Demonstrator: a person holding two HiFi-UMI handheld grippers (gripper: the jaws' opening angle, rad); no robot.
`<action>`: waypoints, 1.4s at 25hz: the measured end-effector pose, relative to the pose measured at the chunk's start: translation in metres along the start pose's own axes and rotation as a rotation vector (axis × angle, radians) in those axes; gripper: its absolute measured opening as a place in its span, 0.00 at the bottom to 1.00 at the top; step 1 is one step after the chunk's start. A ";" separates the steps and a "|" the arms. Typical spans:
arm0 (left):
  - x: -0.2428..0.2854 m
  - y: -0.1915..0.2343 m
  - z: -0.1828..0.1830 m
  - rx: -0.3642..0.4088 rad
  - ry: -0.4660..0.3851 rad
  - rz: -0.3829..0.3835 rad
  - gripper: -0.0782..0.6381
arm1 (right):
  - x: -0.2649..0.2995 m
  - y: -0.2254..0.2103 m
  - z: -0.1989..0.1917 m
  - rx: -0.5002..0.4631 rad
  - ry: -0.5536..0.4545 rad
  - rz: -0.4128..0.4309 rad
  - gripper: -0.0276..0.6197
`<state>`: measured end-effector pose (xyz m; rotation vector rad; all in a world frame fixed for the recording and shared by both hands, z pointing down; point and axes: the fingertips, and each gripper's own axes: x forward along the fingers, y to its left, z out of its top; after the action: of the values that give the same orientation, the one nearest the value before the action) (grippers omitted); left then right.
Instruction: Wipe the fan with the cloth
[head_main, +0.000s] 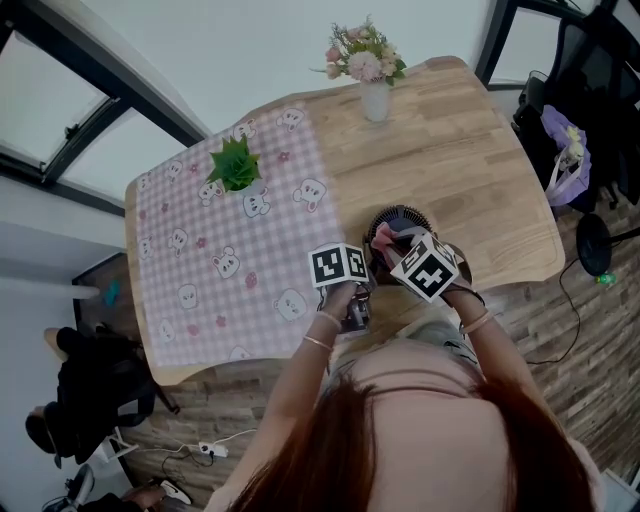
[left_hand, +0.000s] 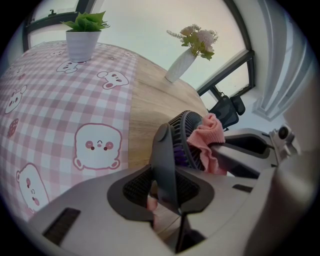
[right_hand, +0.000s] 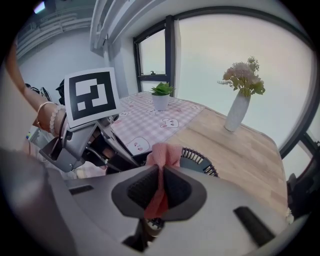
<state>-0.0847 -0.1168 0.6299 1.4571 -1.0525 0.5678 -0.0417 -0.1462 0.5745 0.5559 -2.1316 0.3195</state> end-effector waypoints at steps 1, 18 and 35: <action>0.000 0.000 0.000 0.000 0.001 0.000 0.25 | 0.001 -0.001 0.001 0.000 -0.002 0.001 0.08; 0.001 -0.001 -0.001 -0.011 0.009 0.004 0.25 | 0.010 -0.019 0.016 0.021 -0.029 0.001 0.08; 0.001 0.000 -0.001 -0.038 -0.010 0.013 0.25 | 0.010 -0.036 0.015 0.047 -0.067 -0.034 0.08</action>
<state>-0.0841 -0.1164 0.6311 1.4219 -1.0764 0.5477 -0.0399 -0.1863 0.5751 0.6375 -2.1808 0.3370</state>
